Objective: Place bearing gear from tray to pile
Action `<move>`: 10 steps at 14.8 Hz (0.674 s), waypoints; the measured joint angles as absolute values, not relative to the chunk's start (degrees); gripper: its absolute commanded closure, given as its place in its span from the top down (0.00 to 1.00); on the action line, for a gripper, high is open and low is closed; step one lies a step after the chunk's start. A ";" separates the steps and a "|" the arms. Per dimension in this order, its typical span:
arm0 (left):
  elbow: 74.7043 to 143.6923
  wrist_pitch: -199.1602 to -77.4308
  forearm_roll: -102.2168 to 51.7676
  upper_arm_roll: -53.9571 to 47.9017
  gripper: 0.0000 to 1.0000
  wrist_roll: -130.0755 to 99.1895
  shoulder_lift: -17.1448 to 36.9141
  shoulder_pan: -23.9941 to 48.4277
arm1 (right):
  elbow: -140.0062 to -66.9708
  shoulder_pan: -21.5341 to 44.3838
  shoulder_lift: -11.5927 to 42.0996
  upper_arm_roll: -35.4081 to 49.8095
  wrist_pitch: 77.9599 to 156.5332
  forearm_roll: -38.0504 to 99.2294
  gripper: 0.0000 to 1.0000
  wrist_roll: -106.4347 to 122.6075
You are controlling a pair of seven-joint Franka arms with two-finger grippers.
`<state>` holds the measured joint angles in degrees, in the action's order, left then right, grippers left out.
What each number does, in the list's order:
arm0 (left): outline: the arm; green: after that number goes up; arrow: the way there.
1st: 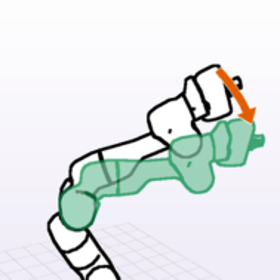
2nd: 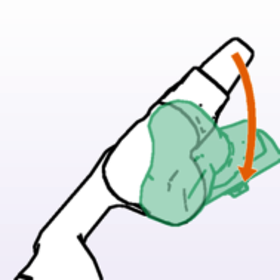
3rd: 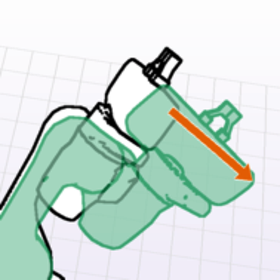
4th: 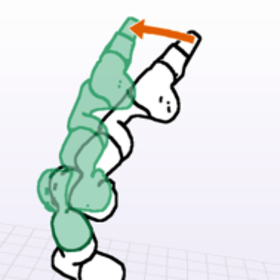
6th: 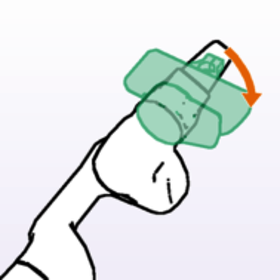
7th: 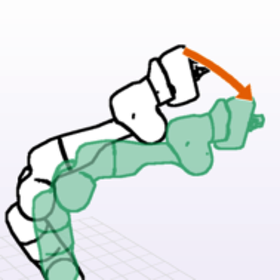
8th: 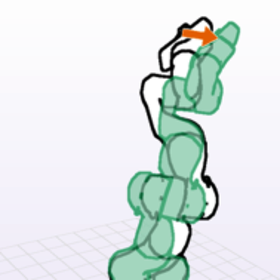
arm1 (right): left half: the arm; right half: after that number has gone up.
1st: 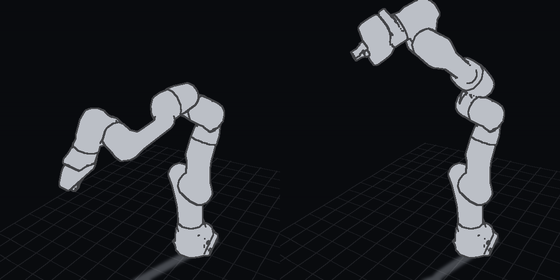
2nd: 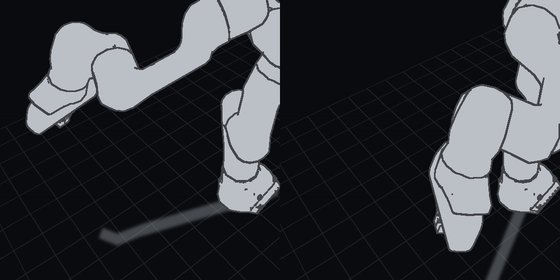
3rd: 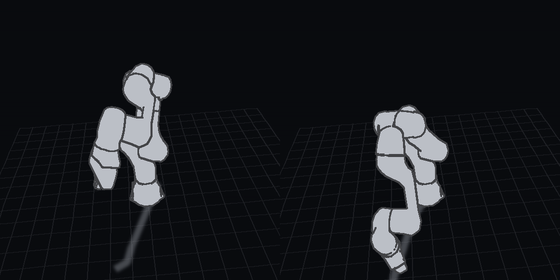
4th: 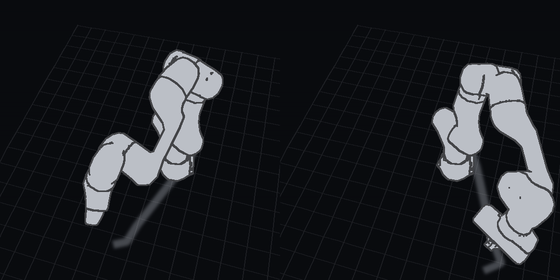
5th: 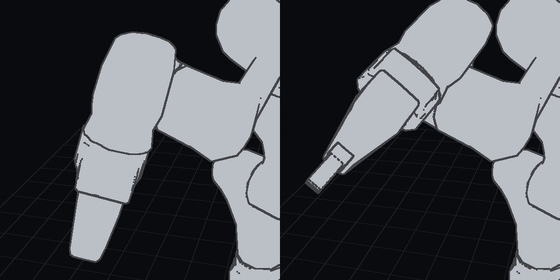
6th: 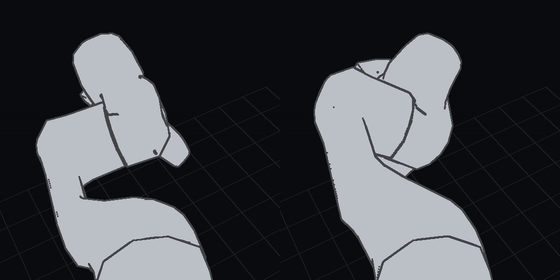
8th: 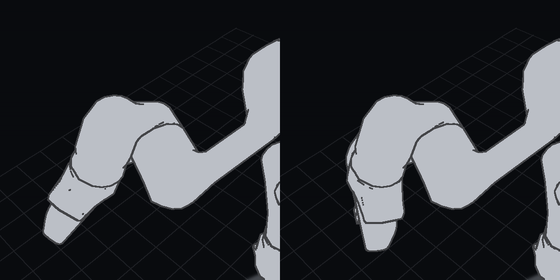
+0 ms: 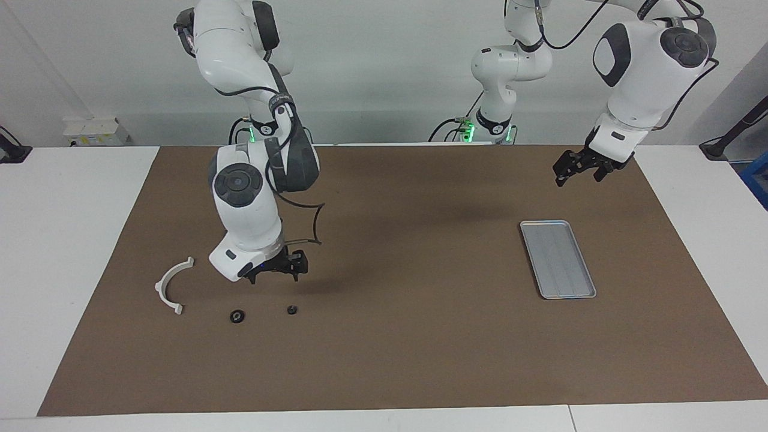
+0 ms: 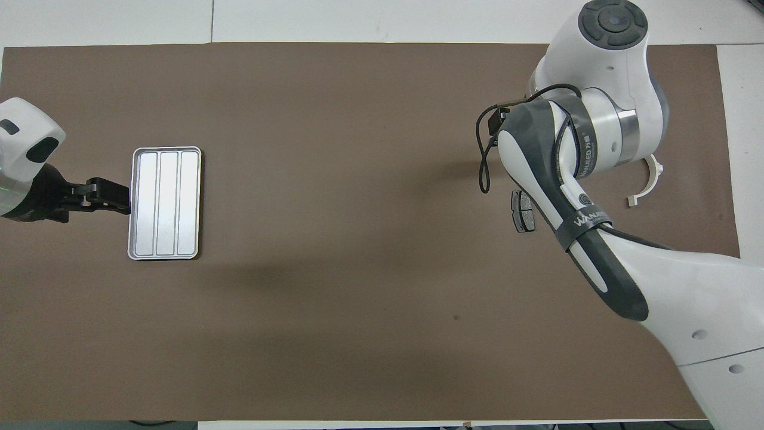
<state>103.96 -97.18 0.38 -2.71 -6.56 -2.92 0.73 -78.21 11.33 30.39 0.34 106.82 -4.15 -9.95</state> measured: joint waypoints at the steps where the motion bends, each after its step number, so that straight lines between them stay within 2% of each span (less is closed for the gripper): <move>1: 103.96 -97.18 0.38 -2.71 1.00 -6.56 -2.92 0.73 | -78.22 10.91 29.75 0.34 106.22 -4.15 1.00 -9.90; 4: 103.96 -97.18 0.38 -2.71 1.00 -6.56 -2.92 0.73 | -79.72 9.05 24.74 0.30 103.89 -4.00 1.00 -5.48; 7: 103.96 -97.18 0.38 -2.71 1.00 -6.56 -2.92 0.73 | -86.75 6.23 14.58 0.17 102.56 -0.73 1.00 0.58; 10: 103.96 -97.18 0.38 -2.71 1.00 -6.56 -2.92 0.73 | -93.47 5.43 3.46 -0.03 97.93 0.03 1.00 1.60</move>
